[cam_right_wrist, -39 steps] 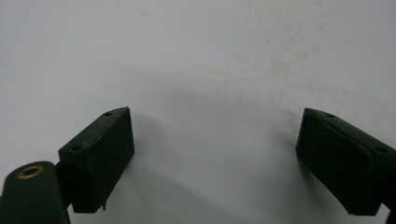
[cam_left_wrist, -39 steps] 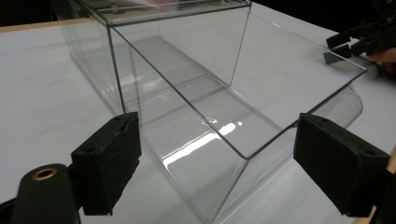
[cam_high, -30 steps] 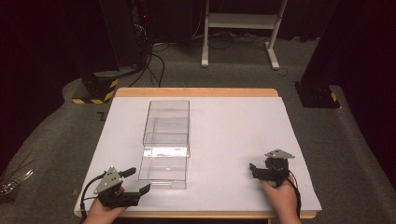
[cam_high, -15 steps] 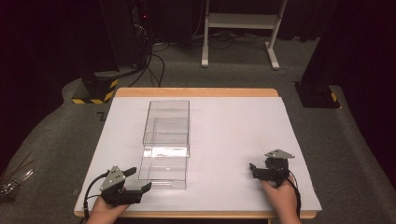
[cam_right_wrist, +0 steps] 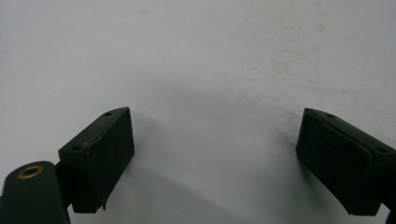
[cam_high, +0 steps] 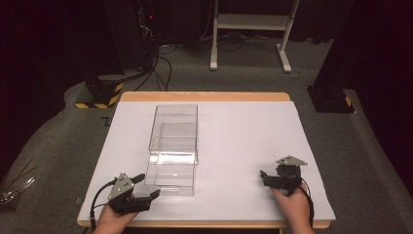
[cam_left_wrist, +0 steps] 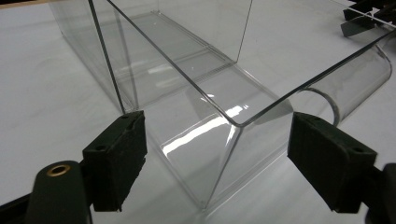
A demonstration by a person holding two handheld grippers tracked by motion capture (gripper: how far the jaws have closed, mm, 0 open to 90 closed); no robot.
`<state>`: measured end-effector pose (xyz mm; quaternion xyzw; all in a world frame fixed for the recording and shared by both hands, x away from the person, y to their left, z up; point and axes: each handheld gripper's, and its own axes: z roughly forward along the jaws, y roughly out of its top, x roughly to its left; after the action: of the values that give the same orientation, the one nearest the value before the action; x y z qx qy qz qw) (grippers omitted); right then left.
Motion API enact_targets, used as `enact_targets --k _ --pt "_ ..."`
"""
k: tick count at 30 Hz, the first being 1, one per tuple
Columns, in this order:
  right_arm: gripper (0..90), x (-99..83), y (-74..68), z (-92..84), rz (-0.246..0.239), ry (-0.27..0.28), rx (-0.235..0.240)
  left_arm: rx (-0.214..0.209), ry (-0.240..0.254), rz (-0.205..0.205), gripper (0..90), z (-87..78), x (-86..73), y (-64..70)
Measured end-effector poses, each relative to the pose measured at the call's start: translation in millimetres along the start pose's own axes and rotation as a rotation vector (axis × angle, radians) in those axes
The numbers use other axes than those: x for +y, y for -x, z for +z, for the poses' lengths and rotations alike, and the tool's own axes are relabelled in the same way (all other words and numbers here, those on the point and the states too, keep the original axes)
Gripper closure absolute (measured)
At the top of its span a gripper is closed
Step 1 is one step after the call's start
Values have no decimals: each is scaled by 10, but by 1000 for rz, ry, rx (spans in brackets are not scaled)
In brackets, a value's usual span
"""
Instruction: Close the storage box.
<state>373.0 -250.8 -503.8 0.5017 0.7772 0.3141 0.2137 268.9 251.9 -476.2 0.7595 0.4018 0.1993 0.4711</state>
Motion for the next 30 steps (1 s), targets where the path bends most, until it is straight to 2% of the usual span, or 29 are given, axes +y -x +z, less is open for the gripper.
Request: enact_targets --k 18,28,30 --pt "112 0 1 0 -1 0 0 19 8 5 232 103 52 42" --pt "112 0 0 0 0 -1 0 34 27 -20 245 141 90 -23" --pt "112 0 0 0 0 -1 0 37 27 -14 248 154 97 -25"
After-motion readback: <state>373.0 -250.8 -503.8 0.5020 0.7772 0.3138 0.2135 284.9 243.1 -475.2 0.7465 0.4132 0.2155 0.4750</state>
